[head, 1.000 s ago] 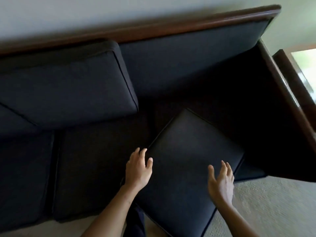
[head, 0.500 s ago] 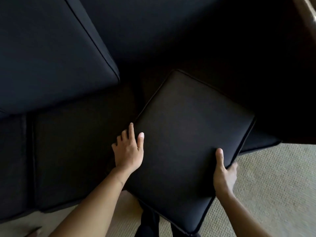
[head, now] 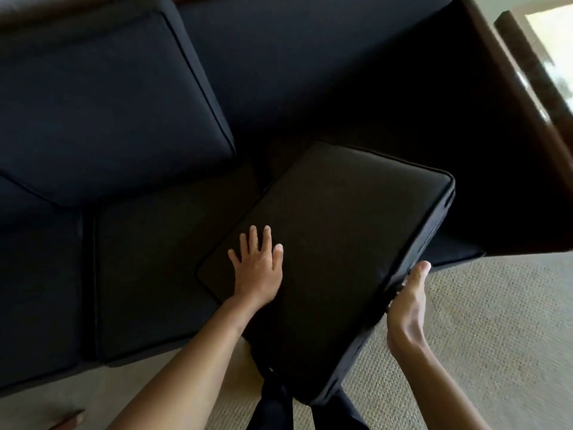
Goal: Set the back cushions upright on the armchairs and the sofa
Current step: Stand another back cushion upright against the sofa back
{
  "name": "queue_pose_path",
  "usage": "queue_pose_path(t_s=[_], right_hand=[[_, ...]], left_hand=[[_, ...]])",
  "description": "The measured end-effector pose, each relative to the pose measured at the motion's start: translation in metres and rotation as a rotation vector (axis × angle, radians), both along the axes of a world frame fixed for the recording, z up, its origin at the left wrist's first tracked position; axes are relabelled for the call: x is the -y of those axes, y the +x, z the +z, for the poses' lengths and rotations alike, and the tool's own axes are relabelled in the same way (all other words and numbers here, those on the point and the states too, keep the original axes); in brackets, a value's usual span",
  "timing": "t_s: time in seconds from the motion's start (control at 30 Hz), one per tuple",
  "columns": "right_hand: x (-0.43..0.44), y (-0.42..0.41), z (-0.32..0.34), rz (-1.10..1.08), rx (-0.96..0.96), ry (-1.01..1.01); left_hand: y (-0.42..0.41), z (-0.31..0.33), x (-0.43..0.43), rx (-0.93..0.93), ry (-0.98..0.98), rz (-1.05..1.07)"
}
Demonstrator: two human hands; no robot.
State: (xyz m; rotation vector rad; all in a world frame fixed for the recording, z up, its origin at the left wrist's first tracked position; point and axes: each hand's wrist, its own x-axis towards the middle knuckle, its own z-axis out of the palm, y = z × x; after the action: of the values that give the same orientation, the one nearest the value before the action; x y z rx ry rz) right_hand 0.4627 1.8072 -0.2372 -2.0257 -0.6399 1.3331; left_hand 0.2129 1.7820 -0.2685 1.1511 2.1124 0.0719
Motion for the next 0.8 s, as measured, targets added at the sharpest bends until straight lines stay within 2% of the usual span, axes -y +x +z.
queue_pose_path(t_s=[0.17,0.27,0.33,0.47,0.57,0.6,0.67,0.73,0.8], right_hand=[[-0.009,-0.025,0.065,0.210,-0.054,0.112],[-0.025,-0.053,0.104,0.510,0.050,0.173],[-0.037,-0.071,0.124,0.768,0.186,0.235],[-0.077,-0.110,0.153,1.282,0.358,0.336],[-0.103,-0.152,0.172,1.570,0.868,0.507],[-0.109,-0.169,0.178,1.632,1.025,0.582],[-0.114,-0.205,0.184,1.769,1.177,0.669],[-0.112,-0.236,0.179,1.996,1.156,0.713],[-0.106,-0.261,0.170,2.134,1.012,0.723]], left_hand=[[0.005,0.084,0.021,0.242,0.085,0.089],[-0.003,0.143,0.034,0.296,0.169,0.114],[-0.008,0.175,0.044,0.182,0.190,0.064],[-0.027,0.199,0.062,-0.322,0.157,-0.111],[-0.055,0.192,0.068,-0.482,0.100,-0.130],[-0.065,0.189,0.068,-0.499,0.102,-0.123],[-0.085,0.181,0.065,-0.460,0.162,-0.070],[-0.104,0.175,0.063,-0.341,0.256,0.009],[-0.123,0.172,0.063,-0.201,0.339,0.101]])
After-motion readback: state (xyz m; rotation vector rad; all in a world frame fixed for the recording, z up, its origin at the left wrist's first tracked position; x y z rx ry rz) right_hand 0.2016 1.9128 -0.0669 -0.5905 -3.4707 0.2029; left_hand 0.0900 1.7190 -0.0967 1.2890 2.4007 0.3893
